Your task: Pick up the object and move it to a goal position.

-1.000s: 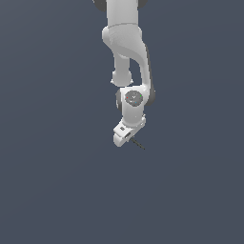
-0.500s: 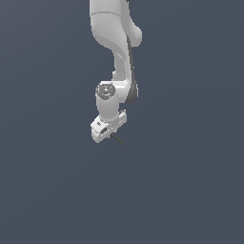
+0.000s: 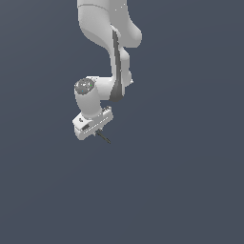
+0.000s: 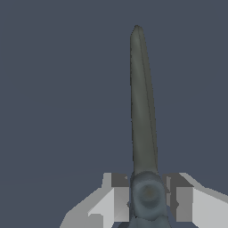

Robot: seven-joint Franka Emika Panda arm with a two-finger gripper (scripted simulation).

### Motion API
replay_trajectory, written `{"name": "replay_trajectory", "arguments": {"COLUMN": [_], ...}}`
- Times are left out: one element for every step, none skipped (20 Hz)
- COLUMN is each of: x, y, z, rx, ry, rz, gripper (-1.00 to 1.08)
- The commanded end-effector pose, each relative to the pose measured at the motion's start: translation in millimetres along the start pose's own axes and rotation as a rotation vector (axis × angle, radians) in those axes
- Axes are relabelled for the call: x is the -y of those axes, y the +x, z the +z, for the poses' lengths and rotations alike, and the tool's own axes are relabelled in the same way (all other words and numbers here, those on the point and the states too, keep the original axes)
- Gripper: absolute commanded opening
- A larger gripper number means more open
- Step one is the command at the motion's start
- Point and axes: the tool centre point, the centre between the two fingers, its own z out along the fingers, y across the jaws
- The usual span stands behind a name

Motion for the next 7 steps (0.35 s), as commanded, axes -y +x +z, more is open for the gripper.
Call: {"name": "replay_trajectory", "arguments": {"x": [-6.3,-7.8,-8.9,-9.5,-9.6,-9.5,-9.3], "y": [-5.6,-6.9,-7.6,-7.9,-7.6,-7.1,-6.8], "z": [-2.7,-3.2,-3.6,-3.7,-3.7,-3.5,-3.4], "rx": [0.0,0.0,0.0,0.0,0.0,0.0,0.0], "ry": [0.0,0.0,0.0,0.0,0.0,0.0,0.0], "rz": [-0.002,-0.002,-0.002,-0.002,-0.002,-0.002,-0.002], "gripper": [-1.0,-1.0,-1.0,-1.0,-1.0,-1.0,-1.0]}}
